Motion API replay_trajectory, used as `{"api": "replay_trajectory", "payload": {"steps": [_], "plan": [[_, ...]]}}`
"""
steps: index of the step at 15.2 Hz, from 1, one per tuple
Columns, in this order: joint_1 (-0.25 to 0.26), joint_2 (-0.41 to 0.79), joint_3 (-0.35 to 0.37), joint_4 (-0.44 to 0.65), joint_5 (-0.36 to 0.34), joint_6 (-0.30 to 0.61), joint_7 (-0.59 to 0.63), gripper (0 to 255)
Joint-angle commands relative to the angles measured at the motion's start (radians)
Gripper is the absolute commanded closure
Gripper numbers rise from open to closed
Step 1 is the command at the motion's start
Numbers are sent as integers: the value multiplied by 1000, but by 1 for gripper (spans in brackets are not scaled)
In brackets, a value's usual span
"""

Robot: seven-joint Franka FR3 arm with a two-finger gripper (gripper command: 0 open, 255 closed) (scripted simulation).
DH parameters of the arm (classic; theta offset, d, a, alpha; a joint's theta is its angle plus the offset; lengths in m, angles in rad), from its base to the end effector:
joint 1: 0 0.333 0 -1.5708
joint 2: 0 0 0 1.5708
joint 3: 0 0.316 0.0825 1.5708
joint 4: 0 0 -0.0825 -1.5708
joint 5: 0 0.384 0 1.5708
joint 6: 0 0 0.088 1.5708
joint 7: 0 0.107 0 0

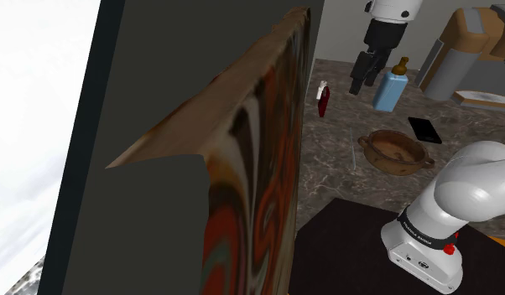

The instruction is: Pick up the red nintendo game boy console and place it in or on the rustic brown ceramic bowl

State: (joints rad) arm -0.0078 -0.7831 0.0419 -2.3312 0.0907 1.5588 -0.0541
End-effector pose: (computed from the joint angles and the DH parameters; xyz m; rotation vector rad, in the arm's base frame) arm 0.3064 0.0244 0.6002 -3.0783 -0.1197 -0.0173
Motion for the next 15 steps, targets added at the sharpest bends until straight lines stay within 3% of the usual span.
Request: {"api": "replay_trajectory", "payload": {"steps": [1,15], "plan": [[0,0,0,0,0,0,0,0],[-110,395,-122,80,-57,307,-32,0]]}}
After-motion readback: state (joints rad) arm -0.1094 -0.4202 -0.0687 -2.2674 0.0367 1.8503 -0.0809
